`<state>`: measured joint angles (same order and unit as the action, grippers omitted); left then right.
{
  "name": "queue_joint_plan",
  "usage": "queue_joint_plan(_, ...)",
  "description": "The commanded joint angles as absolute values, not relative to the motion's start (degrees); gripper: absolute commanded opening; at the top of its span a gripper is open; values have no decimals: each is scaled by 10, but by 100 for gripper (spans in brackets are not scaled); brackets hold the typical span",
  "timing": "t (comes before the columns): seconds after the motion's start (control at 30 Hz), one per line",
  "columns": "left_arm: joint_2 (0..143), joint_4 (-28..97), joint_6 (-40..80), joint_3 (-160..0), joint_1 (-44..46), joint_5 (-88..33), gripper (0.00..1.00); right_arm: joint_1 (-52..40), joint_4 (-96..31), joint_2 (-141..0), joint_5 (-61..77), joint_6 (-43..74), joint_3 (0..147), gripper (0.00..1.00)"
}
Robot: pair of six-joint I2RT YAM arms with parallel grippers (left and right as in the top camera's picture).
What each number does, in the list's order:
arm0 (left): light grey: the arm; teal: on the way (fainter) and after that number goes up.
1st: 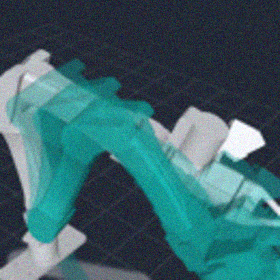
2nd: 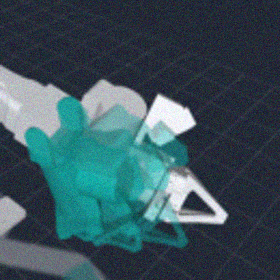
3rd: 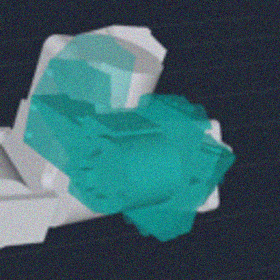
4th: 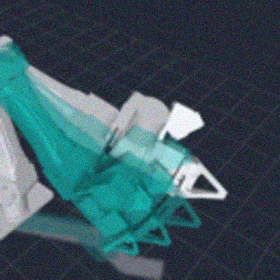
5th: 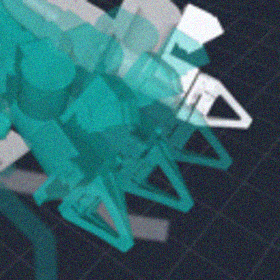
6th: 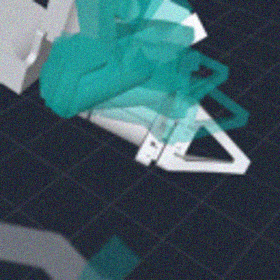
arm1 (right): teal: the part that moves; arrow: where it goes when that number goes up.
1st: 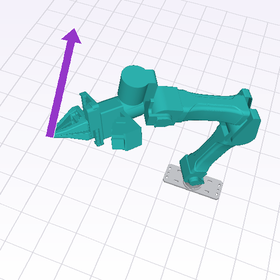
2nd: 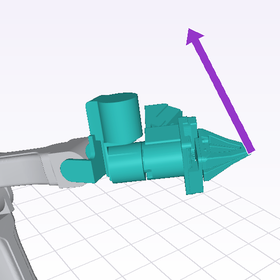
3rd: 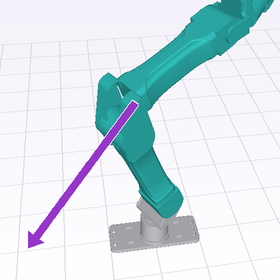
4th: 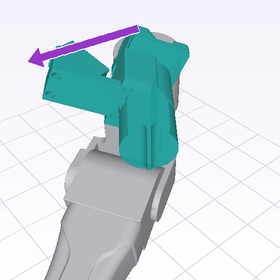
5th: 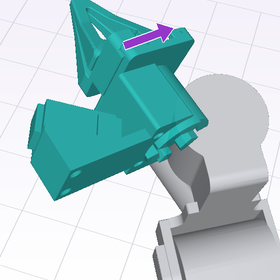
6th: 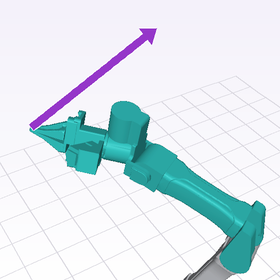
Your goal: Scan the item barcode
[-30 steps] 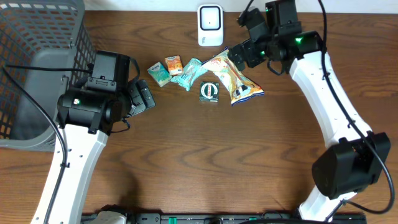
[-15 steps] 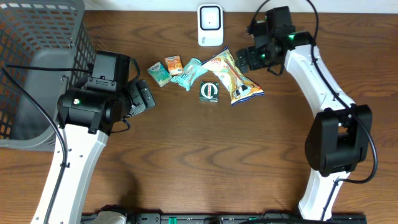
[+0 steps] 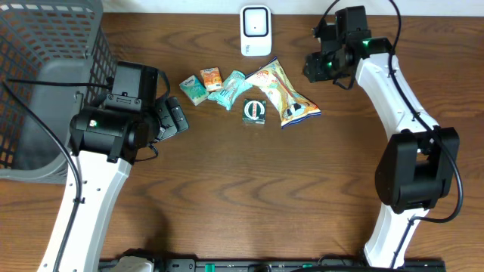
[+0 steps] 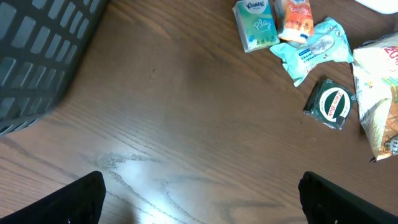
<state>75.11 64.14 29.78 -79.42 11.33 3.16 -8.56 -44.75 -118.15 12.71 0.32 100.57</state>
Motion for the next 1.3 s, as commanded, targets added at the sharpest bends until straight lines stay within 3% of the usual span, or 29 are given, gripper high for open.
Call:
queue_joint_plan(0.0, 749, 643, 299, -796, 111, 37, 98, -99, -448, -1180, 140, 8, 1015, 17)
queue_joint_plan(0.07, 749, 643, 299, -796, 111, 37, 98, -107, -454, -1180, 140, 8, 1015, 9)
queue_joint_plan(0.33, 749, 643, 299, -796, 111, 37, 98, -148, -460, -1188, 135, 8, 1014, 1)
queue_joint_plan(0.83, 749, 643, 299, -796, 111, 37, 98, -172, -488, -1315, 134, 34, 1015, 1)
queue_joint_plan(1.27, 749, 643, 299, -796, 111, 37, 97, -186, -521, -1125, 66, 51, 1018, 1)
